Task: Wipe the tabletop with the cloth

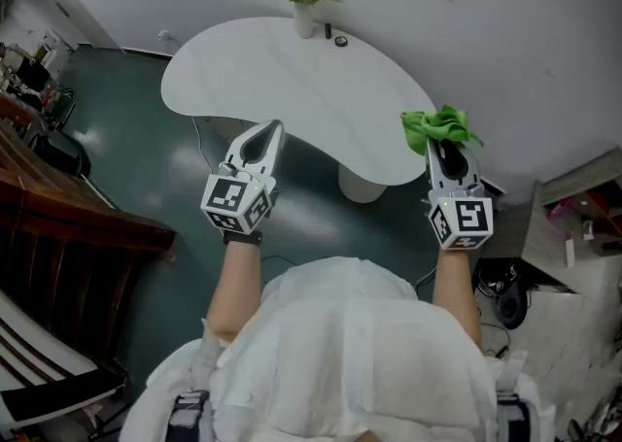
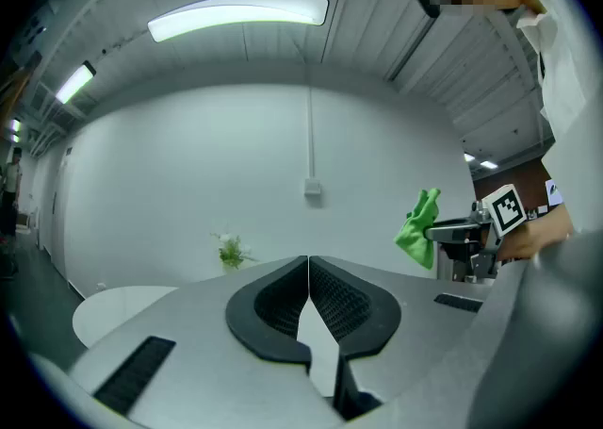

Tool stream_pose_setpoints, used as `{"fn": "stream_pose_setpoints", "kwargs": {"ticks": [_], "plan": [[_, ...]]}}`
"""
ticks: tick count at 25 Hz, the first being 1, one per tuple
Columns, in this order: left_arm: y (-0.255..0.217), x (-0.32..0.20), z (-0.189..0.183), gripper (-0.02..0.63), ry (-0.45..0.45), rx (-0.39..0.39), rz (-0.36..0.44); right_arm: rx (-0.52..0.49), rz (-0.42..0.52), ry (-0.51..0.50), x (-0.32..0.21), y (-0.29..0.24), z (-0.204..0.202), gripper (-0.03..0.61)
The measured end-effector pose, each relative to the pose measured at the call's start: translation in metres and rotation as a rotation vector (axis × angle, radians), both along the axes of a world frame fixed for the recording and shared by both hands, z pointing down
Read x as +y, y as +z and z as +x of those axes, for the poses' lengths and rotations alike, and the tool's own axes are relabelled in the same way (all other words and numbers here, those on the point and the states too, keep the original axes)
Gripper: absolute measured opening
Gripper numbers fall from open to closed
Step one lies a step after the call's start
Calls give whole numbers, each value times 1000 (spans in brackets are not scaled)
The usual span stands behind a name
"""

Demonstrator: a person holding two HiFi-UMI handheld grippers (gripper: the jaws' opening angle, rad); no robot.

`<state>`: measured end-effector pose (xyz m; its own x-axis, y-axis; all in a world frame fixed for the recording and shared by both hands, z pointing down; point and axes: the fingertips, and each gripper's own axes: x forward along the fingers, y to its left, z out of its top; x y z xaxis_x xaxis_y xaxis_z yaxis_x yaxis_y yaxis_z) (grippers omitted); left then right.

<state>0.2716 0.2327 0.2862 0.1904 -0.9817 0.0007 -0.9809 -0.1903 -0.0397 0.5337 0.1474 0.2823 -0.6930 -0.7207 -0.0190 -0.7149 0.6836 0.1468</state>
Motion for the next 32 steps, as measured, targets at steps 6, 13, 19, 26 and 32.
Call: {"fn": "stream_pose_setpoints", "kwargs": {"ticks": [6, 13, 19, 26, 32], "plan": [[-1, -8, 1, 18, 7, -4, 2, 6, 3, -3, -6, 0, -2, 63], [2, -16, -1, 18, 0, 5, 0, 3, 10, -4, -13, 0, -1, 63], [1, -19, 12, 18, -6, 11, 9, -18, 23, -40, -15, -5, 4, 63], [1, -10, 26, 18, -38, 21, 8, -7, -17, -111, -20, -3, 4, 63], [5, -10, 10, 18, -71, 34, 15, 25, -38, -168, -27, 7, -22, 64]]}}
